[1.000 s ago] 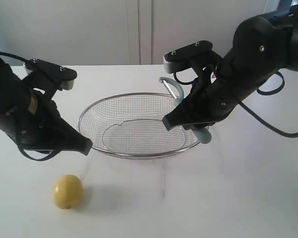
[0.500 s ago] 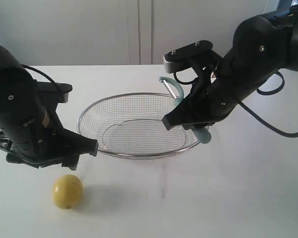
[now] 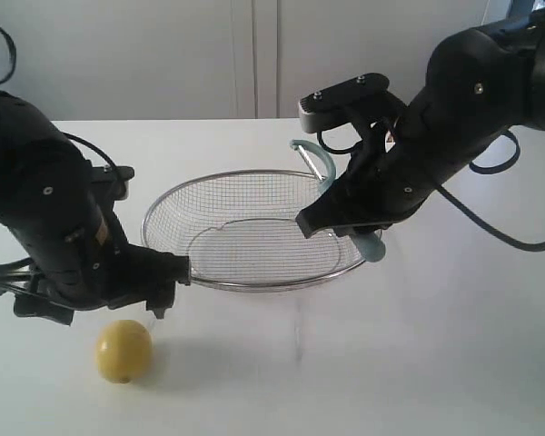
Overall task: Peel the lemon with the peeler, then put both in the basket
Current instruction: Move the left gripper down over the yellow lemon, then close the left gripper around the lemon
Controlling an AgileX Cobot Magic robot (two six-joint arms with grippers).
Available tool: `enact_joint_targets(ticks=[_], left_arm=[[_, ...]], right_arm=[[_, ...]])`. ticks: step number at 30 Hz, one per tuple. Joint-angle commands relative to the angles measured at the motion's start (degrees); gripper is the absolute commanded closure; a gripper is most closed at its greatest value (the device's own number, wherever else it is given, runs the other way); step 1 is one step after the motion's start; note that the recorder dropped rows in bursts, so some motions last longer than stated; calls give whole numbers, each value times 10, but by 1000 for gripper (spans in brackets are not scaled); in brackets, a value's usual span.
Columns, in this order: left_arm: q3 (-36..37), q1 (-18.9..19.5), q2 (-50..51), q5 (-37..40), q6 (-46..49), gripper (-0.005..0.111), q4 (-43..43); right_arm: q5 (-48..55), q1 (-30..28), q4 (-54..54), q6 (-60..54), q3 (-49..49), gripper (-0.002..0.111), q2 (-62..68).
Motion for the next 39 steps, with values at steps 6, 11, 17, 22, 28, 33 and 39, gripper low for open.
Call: enact_joint_targets(ticks=[6,11,17,22,28,33,39], left_arm=[[-2,-5,45,5,-6,16,-4],[-2,-5,66,3,-6,16,-4],[-2,-5,81,-16,-7,16,-9],[-2,-5,98,-26,-9,16,-15],[-2,-5,104,-33,-10,16,-15],[1,-5,104,-32,-23,16,-15],[15,-5,104,-42,-26,16,-15]], right_arm=[[-7,1,0,2,-3,108,-2],[-7,1,0,2,-3,108,-2],[-8,1,0,2,-3,108,-2],[-8,1,0,2,-3,108,-2],[-8,1,0,2,-3,108,-2],[-8,1,0,2,-3,108,-2],[-8,1,0,2,-3,108,-2]])
